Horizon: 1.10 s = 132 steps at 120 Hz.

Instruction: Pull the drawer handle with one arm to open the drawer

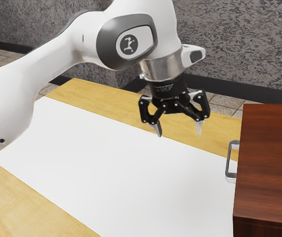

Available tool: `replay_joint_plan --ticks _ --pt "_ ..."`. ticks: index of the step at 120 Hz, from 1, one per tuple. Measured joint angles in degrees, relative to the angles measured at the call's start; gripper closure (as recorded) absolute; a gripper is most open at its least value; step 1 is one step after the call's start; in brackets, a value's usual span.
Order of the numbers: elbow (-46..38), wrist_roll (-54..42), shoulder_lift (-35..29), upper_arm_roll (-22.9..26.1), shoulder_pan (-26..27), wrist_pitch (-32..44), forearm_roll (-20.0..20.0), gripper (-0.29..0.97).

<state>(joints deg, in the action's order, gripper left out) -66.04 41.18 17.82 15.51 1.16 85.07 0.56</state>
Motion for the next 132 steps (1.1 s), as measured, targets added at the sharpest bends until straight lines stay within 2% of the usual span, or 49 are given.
replay_joint_plan --ticks 23,74,116,132 --pt "0.41 3.95 0.99 3.01 0.02 0.8 0.02 0.0" --pt "-0.33 9.16 0.87 3.17 0.67 1.54 0.04 0.0" --pt "-4.81 10.17 -0.05 2.73 0.75 5.43 -0.14 0.0" --pt "-10.22 10.28 -2.85 2.6 0.28 8.77 0.17 0.0"
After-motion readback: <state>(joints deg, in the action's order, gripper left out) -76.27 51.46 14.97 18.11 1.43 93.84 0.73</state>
